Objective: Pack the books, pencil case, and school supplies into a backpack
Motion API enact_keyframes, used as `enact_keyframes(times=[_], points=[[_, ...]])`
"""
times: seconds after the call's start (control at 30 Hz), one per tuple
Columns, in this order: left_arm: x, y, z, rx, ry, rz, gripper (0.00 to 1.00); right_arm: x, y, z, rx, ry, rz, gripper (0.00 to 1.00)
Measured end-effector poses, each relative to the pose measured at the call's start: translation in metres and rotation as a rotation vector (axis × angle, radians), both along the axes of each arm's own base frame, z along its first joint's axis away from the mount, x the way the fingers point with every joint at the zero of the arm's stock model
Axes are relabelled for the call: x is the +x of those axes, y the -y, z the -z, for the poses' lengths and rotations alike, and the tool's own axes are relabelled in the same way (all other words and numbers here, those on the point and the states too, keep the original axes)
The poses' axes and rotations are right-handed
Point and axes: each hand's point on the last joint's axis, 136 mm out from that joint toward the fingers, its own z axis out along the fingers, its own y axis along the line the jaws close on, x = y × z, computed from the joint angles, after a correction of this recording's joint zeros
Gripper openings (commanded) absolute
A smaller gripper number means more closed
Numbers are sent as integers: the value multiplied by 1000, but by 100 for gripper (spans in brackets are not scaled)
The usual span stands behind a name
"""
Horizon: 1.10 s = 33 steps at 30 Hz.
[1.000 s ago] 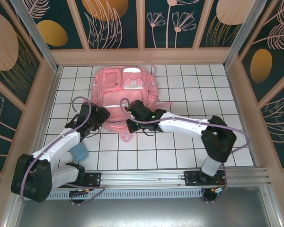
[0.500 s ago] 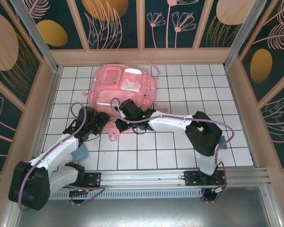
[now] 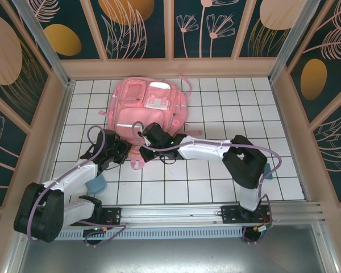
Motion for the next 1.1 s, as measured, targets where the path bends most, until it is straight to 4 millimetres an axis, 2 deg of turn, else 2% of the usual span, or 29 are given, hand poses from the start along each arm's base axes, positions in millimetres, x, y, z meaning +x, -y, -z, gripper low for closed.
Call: enact_keyframes(times=[0.1,0.27,0.43,0.63,0.8,0.93,1.1], points=[[-1,2,-1,5,6,14,0,1,12,-1,-35,30,37,0],[0,7,-5,17,28,49,0,7,43,-4,-104,80,113,0],[4,13,-15,16,60,79,0,23,72,-10,-150,117,205,0],[7,16,-28,25,98,99,0,54,112,-9,-187,126,341,0],[7,6,-26,67,96,79,0,98,170,2,-243,124,494,0],[6,6,-29,75,109,90,0,114,180,0,-214,124,487,0],[3,5,-27,100,105,113,0,132,186,7,-181,119,424,0]])
